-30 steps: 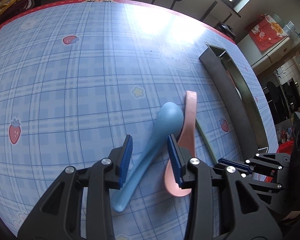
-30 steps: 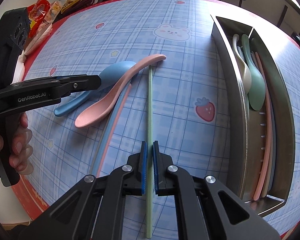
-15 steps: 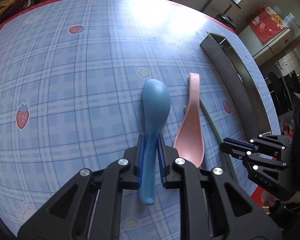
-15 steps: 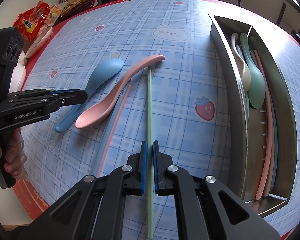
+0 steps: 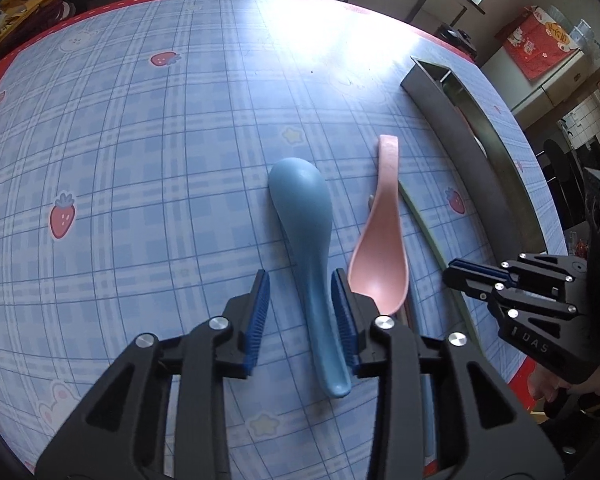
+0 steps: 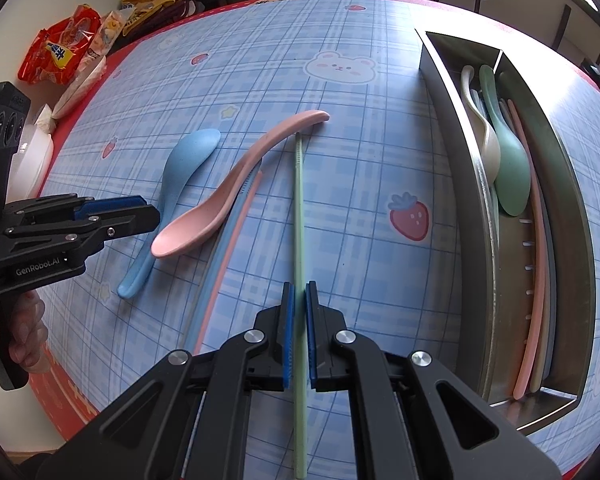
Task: Organize utensils
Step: 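Close the left tool on the blue spoon while the right tool holds the green chopstick, then carry the blue spoon and green chopstick into the steel caddy with both tools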
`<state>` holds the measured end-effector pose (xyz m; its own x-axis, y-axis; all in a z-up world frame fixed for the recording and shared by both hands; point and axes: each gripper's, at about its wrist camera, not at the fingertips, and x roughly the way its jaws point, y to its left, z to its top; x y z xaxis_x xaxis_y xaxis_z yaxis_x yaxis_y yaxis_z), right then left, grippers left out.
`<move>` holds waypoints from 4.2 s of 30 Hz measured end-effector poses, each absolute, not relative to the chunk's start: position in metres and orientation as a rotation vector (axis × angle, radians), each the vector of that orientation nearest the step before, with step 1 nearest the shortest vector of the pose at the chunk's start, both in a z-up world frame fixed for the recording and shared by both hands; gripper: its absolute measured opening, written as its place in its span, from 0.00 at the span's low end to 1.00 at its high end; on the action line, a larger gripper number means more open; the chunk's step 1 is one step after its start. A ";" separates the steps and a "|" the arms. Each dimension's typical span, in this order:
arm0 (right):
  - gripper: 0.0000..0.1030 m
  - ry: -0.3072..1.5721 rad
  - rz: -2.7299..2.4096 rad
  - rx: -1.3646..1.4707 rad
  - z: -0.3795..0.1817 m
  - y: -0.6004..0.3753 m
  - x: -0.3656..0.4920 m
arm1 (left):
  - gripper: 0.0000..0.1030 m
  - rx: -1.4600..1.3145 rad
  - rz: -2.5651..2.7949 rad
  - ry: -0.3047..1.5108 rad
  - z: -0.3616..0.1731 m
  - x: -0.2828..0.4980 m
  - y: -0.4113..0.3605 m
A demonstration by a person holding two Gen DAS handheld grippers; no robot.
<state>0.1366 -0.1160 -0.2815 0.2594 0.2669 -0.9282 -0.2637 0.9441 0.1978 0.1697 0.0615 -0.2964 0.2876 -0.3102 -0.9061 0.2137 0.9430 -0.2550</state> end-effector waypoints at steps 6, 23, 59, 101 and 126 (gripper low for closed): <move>0.06 1.257 0.362 0.003 -0.282 -0.115 0.136 | 0.28 -0.087 -0.350 1.219 -0.300 0.183 0.051; 0.06 1.253 0.365 0.014 -0.282 -0.117 0.135 | 0.10 0.057 -0.409 1.195 -0.294 0.159 0.029; 0.06 1.313 0.339 0.136 -0.273 -0.147 0.100 | 0.10 -0.210 -0.172 1.122 -0.284 0.063 0.073; 0.06 1.046 0.388 0.246 -0.201 -0.232 0.079 | 0.10 -0.167 -0.384 1.061 -0.218 0.080 -0.015; 0.06 1.053 0.289 0.142 -0.200 -0.288 0.171 | 0.10 -0.160 -0.447 1.125 -0.228 0.228 -0.123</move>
<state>0.1706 -0.2875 -0.2005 0.4614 0.3016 -0.8344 -0.1667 0.9532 0.2524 0.2276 -0.1226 -0.2275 0.3534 -0.4236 -0.8341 0.2644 0.9005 -0.3453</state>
